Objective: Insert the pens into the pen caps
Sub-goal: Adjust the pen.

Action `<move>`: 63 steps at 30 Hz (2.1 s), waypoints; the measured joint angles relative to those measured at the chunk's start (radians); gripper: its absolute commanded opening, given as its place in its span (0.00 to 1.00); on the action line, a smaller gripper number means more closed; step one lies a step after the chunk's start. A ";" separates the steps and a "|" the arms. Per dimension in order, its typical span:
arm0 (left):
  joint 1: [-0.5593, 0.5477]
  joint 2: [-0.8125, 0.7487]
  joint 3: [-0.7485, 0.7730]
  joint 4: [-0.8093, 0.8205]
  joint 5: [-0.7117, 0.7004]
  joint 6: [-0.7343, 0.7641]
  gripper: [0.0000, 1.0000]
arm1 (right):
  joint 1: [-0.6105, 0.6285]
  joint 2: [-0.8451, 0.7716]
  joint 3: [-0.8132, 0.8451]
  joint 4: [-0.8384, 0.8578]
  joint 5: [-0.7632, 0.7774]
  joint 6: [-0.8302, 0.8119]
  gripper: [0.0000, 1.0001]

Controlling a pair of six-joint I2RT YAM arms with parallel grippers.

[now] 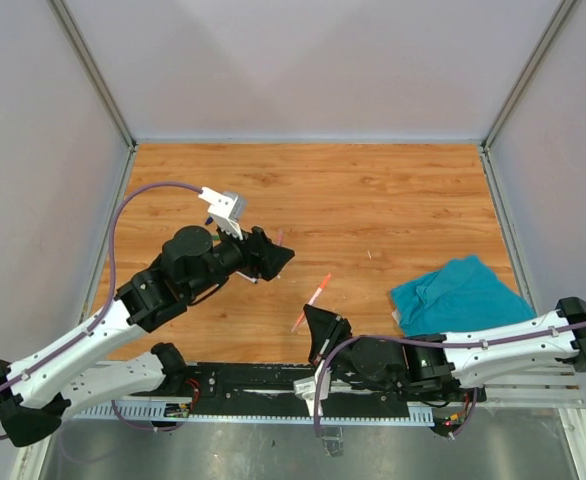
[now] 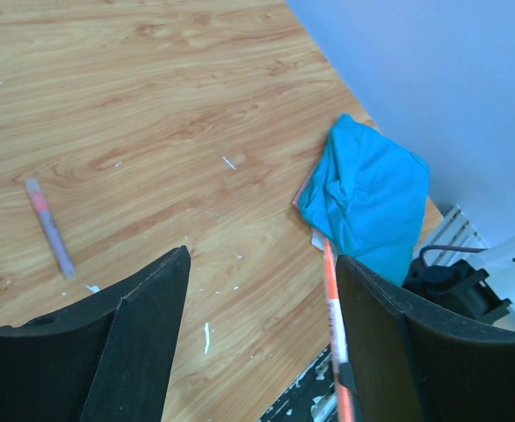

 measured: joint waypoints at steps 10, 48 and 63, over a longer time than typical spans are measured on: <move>0.001 0.107 0.066 0.010 0.174 0.001 0.67 | 0.016 0.088 -0.046 0.176 0.142 -0.351 0.01; -0.058 0.277 0.063 0.012 0.426 0.072 0.01 | 0.018 0.144 -0.046 0.229 0.192 -0.402 0.22; -0.049 0.244 0.063 -0.031 0.282 0.089 0.01 | 0.018 0.149 -0.046 0.229 0.211 -0.364 0.50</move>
